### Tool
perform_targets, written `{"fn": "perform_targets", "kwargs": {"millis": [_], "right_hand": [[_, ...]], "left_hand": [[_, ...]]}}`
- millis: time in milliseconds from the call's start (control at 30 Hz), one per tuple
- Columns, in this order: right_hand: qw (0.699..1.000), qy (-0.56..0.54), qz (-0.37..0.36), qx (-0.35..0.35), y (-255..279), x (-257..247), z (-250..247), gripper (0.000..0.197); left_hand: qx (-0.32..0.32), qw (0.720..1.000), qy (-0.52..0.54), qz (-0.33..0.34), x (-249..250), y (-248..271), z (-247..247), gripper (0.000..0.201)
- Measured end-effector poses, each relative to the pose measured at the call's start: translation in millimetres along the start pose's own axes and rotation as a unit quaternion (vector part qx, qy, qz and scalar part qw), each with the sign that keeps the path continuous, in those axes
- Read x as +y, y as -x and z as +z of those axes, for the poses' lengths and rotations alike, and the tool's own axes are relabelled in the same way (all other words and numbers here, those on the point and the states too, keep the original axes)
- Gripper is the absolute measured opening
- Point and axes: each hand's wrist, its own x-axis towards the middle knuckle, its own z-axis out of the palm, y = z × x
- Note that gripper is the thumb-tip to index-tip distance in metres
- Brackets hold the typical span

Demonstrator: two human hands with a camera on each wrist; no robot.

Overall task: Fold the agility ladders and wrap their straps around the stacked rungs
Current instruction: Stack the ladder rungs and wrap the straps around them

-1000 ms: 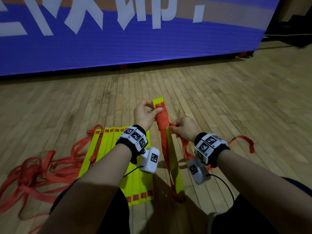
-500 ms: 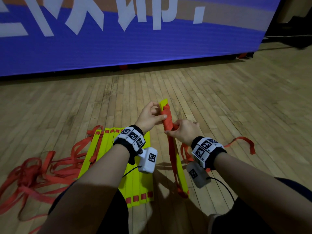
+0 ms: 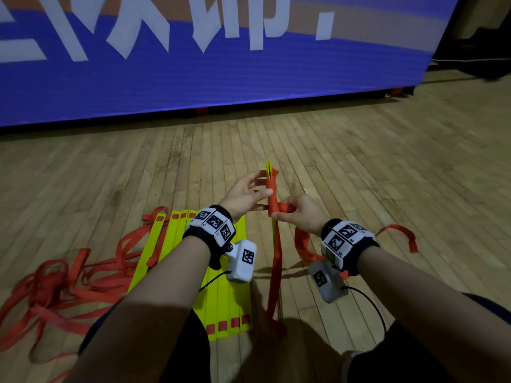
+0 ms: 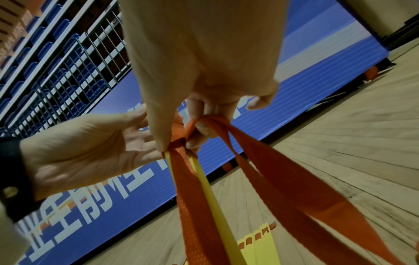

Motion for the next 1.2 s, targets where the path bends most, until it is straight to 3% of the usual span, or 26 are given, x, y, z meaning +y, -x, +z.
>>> {"fn": "perform_targets", "kwargs": {"millis": [133, 367, 500, 667, 800, 900, 1200], "right_hand": [[0.999, -0.049, -0.007, 0.005, -3, -3, 2, 0.016], [0.999, -0.032, -0.018, 0.038, -3, -3, 0, 0.031], [0.999, -0.039, -0.024, 0.019, -6, 1, -3, 0.031], [0.997, -0.072, -0.021, 0.008, -13, 8, 0, 0.032], [0.993, -0.115, -0.036, 0.019, -10, 5, -5, 0.032], [0.99, -0.129, -0.059, -0.016, -7, 6, -11, 0.03], [0.999, -0.048, -0.02, 0.011, -12, 12, -3, 0.024]], "left_hand": [[0.052, 0.999, -0.002, 0.009, 0, -3, -1, 0.036], [0.12, 0.993, -0.009, 0.014, 0, -6, 5, 0.036], [0.086, 0.996, -0.039, 0.001, -2, -5, 0, 0.026], [0.045, 0.999, -0.02, -0.015, -2, -1, 4, 0.032], [0.063, 0.997, -0.034, -0.005, 0, 0, 5, 0.033], [0.078, 0.996, -0.036, 0.005, 0, 0, 3, 0.03], [0.114, 0.992, -0.038, 0.026, -2, -2, 5, 0.022]]}}
